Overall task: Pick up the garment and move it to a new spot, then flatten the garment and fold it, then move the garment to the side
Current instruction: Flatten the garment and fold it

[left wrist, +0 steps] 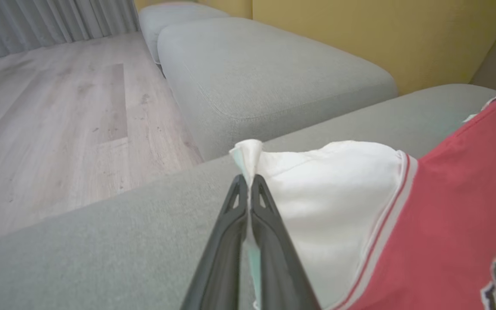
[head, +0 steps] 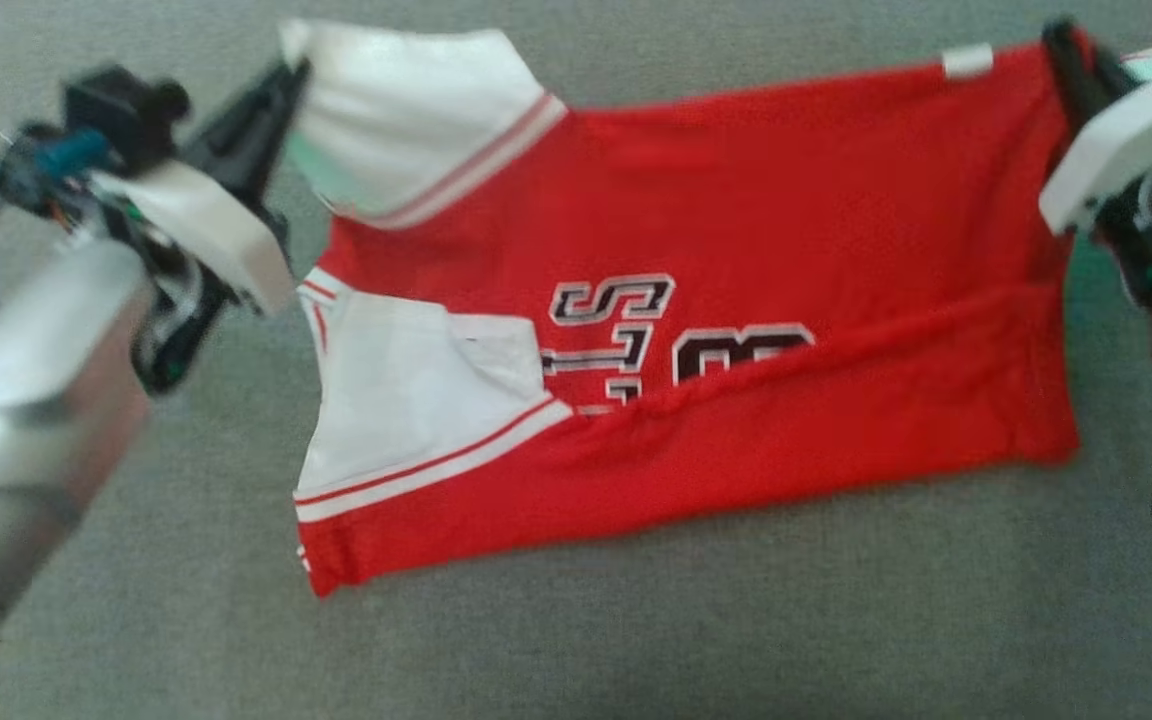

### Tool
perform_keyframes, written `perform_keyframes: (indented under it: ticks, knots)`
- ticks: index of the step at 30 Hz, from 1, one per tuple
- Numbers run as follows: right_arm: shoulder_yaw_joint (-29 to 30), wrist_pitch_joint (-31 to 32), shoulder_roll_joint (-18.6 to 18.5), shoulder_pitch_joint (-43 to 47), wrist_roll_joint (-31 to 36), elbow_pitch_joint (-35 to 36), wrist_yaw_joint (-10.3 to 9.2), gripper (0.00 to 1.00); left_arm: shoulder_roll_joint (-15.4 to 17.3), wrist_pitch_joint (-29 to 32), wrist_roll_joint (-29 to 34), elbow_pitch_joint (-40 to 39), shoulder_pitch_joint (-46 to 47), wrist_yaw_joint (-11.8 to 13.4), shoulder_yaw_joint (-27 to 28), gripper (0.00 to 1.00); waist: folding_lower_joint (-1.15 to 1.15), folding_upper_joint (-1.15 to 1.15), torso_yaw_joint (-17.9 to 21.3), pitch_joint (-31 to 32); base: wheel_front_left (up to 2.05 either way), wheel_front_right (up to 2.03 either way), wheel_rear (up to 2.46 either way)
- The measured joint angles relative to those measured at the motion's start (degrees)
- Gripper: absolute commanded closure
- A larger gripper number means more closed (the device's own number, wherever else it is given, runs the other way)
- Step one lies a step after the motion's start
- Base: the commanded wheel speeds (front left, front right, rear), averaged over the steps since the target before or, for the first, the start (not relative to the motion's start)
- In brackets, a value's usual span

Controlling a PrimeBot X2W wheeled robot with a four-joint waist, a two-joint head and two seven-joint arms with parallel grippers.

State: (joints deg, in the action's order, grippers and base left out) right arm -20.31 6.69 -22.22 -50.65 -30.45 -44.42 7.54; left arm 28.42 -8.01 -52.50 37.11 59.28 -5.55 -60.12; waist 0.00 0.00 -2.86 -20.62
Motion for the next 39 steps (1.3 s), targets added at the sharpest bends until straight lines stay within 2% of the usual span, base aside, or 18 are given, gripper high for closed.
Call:
perform_keyframes:
  ticks: [9,15,20,27,33,39]
  knots:
    - [1.6,-4.2,3.2,-8.6,-2.1,-0.5,0.00,1.00,-0.6,-3.3,0.4,7.1,9.9,0.1,3.1,1.00,0.00,0.00,2.4,-2.6,0.00,0.00,0.00]
    - [3.0,-7.6,3.9,-12.9,-2.4,-2.9,0.00,1.00,-2.6,-5.4,1.2,10.1,13.7,0.1,5.0,1.00,0.01,0.00,2.8,-3.5,0.00,0.00,0.00]
    - [1.8,-7.6,4.0,-13.3,-3.5,-4.9,0.00,1.00,-4.3,-6.2,1.7,10.9,14.0,-0.6,5.4,1.00,0.00,0.00,2.0,-3.2,0.00,0.00,0.00]
    - [-0.1,-6.0,2.9,-10.6,-7.3,-5.9,0.00,1.00,-4.3,-6.3,2.1,9.6,9.9,-1.6,2.7,1.00,0.00,0.00,0.5,-1.4,0.00,0.00,0.00]
    - [-2.6,-2.5,0.5,-4.0,-10.4,-6.2,0.00,1.00,-2.8,-4.4,-1.0,2.6,4.3,-2.0,-2.0,1.00,-0.01,0.00,-0.6,1.4,0.00,0.00,0.00]
    - [-6.0,1.1,-2.1,-0.7,-11.7,-5.8,0.00,1.00,3.1,-2.2,-3.2,-6.3,-1.0,-2.0,-8.6,1.00,-0.01,0.00,-1.4,4.2,0.00,0.00,0.00]
